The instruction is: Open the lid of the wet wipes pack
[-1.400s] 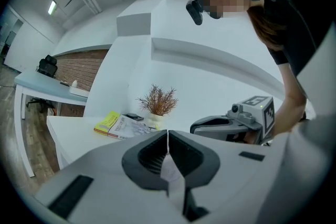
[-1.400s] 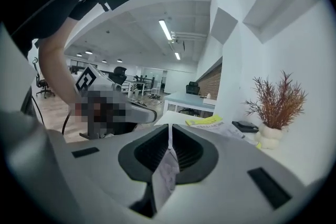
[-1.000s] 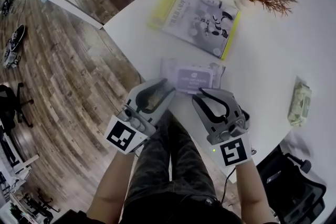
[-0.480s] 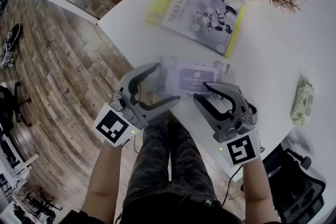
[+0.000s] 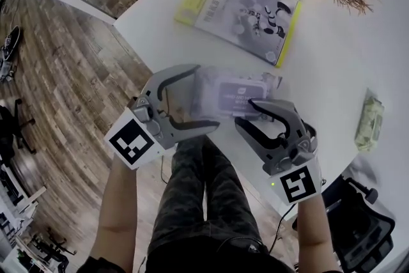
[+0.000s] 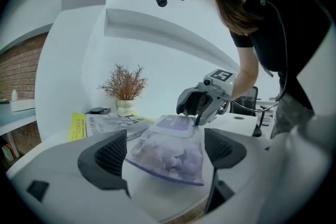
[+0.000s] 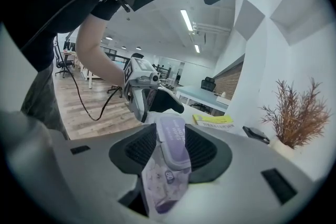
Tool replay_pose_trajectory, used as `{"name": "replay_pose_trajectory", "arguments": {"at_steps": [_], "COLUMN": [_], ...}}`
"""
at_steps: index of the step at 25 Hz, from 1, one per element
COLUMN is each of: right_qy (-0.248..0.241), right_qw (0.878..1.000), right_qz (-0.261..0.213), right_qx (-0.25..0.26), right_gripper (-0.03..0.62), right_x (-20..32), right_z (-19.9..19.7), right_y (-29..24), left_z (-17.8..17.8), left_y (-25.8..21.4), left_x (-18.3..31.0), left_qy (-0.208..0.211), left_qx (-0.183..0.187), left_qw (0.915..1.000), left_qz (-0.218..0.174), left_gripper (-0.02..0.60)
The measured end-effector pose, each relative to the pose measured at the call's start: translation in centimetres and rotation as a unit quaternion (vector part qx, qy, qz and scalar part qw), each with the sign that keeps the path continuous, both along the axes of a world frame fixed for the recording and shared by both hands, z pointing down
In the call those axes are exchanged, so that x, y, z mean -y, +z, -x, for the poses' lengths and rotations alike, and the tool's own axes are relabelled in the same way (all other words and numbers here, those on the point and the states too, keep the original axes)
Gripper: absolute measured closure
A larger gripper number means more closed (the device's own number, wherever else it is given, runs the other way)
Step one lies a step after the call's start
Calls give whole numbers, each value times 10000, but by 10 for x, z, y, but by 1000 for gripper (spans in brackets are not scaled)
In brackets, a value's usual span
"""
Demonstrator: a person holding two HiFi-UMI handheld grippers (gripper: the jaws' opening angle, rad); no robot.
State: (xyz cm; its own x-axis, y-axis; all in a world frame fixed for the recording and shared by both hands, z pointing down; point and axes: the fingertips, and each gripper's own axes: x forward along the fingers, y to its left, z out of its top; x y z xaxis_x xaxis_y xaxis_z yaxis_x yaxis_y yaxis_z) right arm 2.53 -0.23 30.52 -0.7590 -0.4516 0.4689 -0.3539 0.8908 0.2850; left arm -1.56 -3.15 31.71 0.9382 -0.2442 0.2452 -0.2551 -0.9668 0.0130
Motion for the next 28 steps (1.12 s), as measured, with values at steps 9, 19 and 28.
{"name": "replay_pose_trajectory", "arguments": {"at_steps": [9,19,28], "right_qy": [-95,-188,-233], "right_qw": [9999,9994,9990], "right_qz": [3,25,-25], "right_qx": [50,276,393], "right_gripper": [427,427,428], "right_x": [2,5,6], "right_z": [4,9,10], "right_y": [1,1,3], "left_z": [-16,-20,-22], "left_y": [23,27,28], "left_x": [-2,1,1], "left_qy": [544,484,469], "left_qx": [903,906,931], "left_qw": [9938,9939,9938], "left_qz": [-354,-408,-398], "left_gripper": [109,112,115]}}
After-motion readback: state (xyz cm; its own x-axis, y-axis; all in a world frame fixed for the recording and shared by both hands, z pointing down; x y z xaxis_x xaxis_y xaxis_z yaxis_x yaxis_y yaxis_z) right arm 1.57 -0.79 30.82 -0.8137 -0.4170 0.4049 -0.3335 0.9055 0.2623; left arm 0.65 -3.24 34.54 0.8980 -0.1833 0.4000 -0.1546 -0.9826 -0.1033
